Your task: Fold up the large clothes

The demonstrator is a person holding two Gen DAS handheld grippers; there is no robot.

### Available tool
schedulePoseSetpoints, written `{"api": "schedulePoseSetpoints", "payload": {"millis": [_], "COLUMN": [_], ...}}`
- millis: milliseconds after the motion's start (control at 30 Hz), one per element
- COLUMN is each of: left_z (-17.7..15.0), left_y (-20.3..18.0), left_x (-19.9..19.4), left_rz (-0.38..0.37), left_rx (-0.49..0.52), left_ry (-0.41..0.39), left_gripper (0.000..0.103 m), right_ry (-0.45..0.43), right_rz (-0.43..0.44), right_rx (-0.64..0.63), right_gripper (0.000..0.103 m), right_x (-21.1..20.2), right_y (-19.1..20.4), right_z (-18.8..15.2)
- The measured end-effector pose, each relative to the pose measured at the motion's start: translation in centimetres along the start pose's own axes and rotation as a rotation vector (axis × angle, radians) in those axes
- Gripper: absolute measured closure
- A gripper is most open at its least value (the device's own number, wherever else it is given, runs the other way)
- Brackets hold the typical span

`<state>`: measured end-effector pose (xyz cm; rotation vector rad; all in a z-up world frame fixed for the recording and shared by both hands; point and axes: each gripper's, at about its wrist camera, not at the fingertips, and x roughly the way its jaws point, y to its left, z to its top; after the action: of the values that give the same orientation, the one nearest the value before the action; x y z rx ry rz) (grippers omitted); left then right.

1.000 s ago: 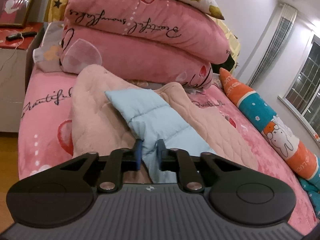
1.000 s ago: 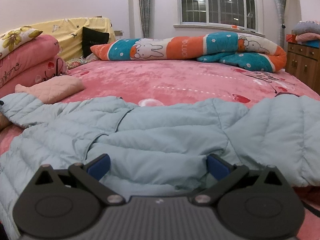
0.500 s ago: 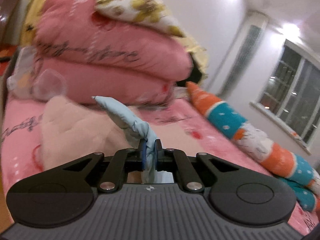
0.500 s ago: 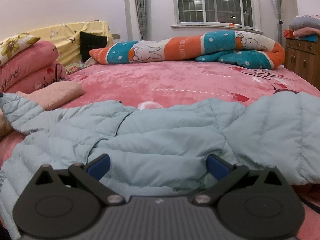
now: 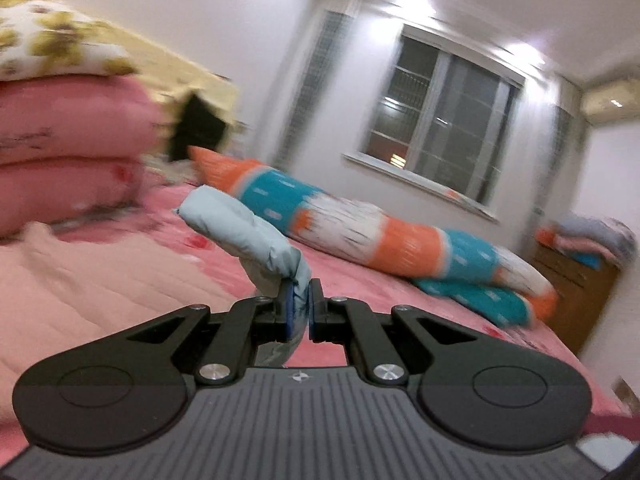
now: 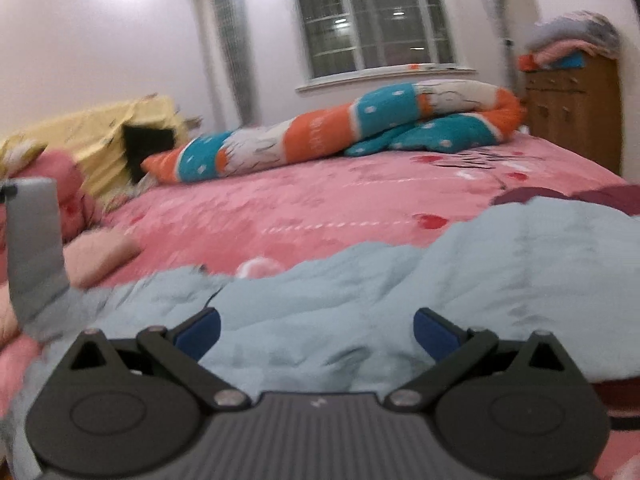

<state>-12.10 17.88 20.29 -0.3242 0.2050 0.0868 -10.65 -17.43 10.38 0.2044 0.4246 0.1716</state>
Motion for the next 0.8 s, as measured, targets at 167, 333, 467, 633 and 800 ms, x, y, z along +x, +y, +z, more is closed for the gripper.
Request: {"api": "schedulePoseSetpoints", "payload": {"millis": [167,333,467,633,800], "left_z": [-4.2,-9.5,-12.9,-16.6,-18.7], "left_y": [-6.5,-12.2,-15.7,-19.8,-21.5], "left_x": [0.9,2.3,3.2,3.5,3.2], "left_rz": [-0.129,-0.201,-0.218,-0.203,-0.170], "left_rx": [0.051,0.105,0.177,0.307,0.423], "left_ry": [0.108,0.243,0.317,0.368,0.387], "left_gripper": [0.100,0.100,0.100,0.100,0.097], "right_ry": [-0.059,-0.102,-0.125,-0.143,-0.152], "right_rz": [-0.065,-0.110,-0.142,-0.175,-0.198], "right_rx": [0.128,0.205,0.235,0.240,0.262], "right_gripper": [0.001,0.001,0.001,0.001,0.001], "right_x": [-1.2,-2.6,-3.8,-5.3,-6.5], "right_y": [-2.9,-5.4,-7.1,-8.9,-10.6], "right_z": [1.0,1.4,1.5,1.3,1.1]}}
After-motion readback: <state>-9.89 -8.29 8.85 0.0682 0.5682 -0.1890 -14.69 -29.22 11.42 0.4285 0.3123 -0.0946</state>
